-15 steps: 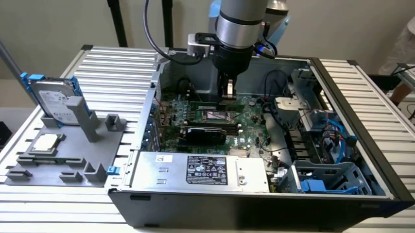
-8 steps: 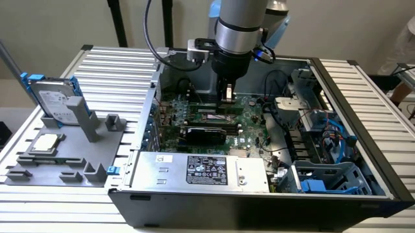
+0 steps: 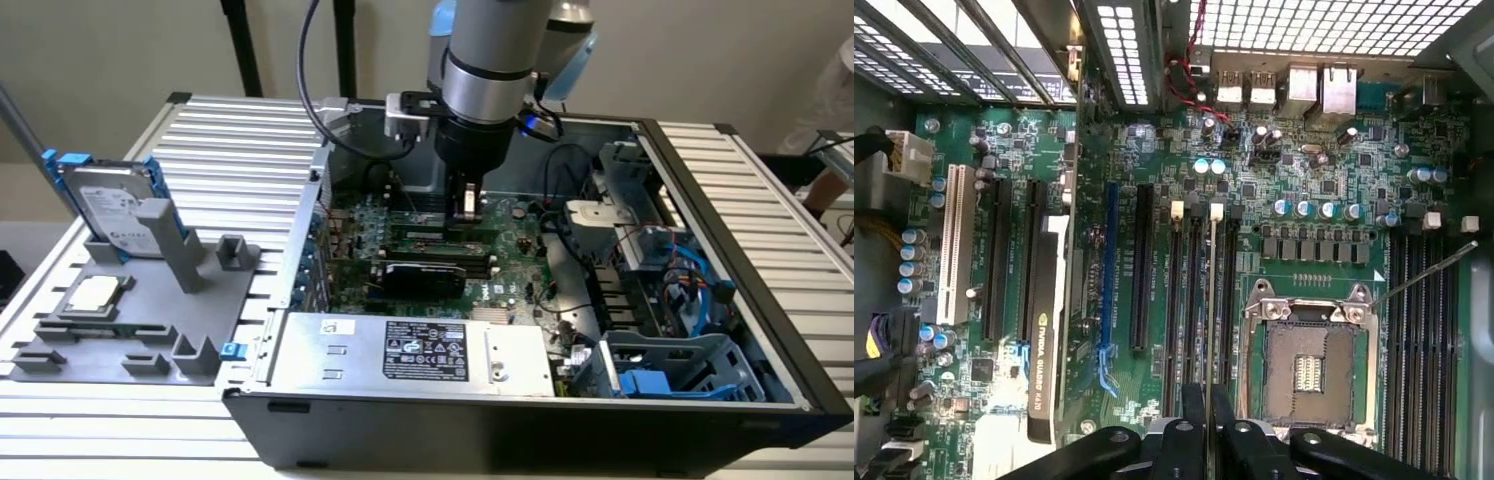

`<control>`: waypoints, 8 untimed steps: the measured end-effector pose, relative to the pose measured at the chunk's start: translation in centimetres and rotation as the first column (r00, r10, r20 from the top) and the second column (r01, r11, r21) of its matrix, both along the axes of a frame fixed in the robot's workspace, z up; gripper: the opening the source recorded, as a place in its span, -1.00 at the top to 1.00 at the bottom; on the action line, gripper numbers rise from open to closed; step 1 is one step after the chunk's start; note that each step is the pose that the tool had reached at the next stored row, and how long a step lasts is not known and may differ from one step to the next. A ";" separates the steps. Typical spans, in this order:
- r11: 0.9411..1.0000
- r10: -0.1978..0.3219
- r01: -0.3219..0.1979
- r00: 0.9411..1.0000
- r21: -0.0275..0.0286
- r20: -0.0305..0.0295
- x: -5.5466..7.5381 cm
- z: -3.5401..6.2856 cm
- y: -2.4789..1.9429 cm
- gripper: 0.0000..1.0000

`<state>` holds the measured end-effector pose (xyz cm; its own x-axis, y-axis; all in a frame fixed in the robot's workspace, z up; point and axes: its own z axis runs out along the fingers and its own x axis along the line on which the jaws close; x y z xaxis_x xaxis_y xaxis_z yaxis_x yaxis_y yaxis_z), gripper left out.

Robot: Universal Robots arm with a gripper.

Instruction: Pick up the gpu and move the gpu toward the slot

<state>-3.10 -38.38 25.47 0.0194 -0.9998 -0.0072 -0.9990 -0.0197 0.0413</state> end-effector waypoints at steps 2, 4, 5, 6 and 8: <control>1.000 0.000 0.000 1.000 0.000 0.000 0.0 -0.38 0.00 0.73; 1.000 0.000 0.000 1.000 0.000 0.000 0.0 -0.75 0.00 0.73; 1.000 0.000 0.000 1.000 0.000 0.000 0.0 -0.93 0.00 0.73; 1.000 0.000 0.000 1.000 0.000 0.000 0.0 -1.10 0.00 0.73; 1.000 0.000 0.000 1.000 0.000 0.000 -0.1 -1.46 0.00 0.73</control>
<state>-3.16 -38.38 24.01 0.0192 -0.9998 -0.0072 -0.9990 -0.0195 0.0413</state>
